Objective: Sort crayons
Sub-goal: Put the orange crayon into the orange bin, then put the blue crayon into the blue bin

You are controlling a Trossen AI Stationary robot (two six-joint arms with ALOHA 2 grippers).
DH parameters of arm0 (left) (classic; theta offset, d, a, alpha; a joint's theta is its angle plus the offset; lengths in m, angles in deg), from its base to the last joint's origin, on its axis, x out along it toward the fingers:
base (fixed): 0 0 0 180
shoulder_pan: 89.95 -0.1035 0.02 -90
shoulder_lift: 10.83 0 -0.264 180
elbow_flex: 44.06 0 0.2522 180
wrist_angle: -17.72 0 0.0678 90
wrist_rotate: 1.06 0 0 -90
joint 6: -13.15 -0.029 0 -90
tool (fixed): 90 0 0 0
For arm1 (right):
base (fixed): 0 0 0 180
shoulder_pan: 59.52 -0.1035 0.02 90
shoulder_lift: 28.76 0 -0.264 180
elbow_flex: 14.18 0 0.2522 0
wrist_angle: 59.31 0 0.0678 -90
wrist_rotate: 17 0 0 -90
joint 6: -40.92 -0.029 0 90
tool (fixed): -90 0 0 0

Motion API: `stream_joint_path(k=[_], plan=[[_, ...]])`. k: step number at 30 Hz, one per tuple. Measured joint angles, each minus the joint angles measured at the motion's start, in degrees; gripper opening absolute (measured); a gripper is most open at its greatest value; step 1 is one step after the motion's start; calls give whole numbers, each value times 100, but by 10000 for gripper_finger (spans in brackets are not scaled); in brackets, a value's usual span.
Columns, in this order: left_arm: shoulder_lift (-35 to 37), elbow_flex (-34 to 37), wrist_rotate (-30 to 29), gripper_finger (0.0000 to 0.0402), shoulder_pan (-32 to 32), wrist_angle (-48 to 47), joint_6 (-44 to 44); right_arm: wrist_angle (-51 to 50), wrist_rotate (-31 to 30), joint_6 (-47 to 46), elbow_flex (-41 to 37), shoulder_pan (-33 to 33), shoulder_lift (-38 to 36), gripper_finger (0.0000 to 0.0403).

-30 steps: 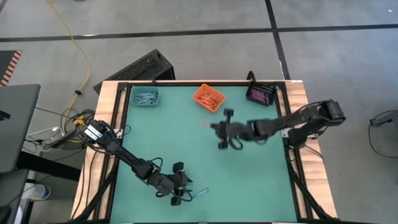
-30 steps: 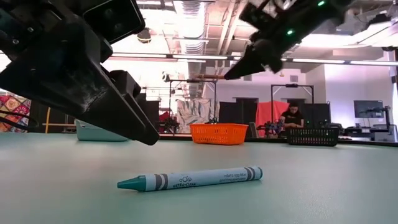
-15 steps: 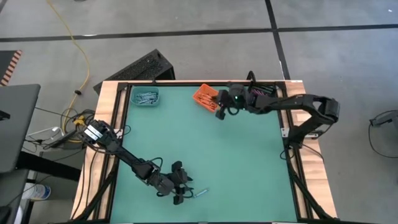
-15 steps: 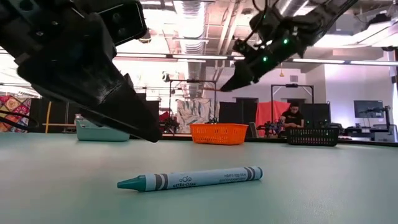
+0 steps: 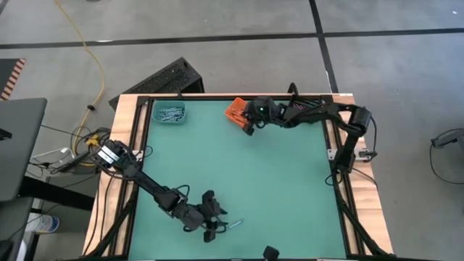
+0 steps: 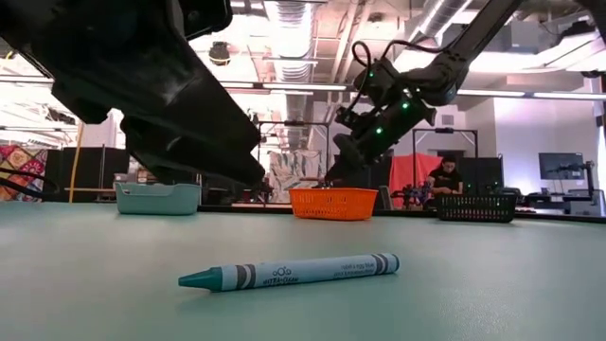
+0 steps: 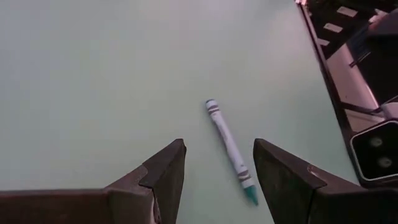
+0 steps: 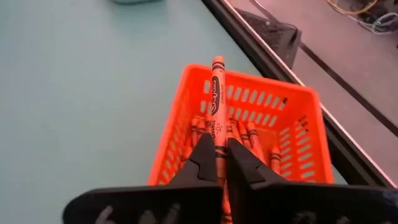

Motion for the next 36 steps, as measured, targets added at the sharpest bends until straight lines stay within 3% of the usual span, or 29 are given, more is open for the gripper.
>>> stream_joint_path(k=[9, 15, 19, 26, 36], plan=[[-2, -90, 196, 178, 231, -181, 269, -462, -435, 32, 35, 93, -201, 83], [-2, -745, -201, 178, 556, -894, 15, -838, -401, 40, 35, 108, -570, 147], [-2, -1244, -623, 178, 729, -1471, -102, -1137, -70, 42, 35, -12, -871, 172], [-23, -1436, -1119, 178, 932, -1758, 69, -2106, -2, 186, 35, -594, -1429, 170], [-947, -1796, -1315, 178, 823, -1688, 285, -2623, -229, 210, 33, -1911, -2229, 142]])
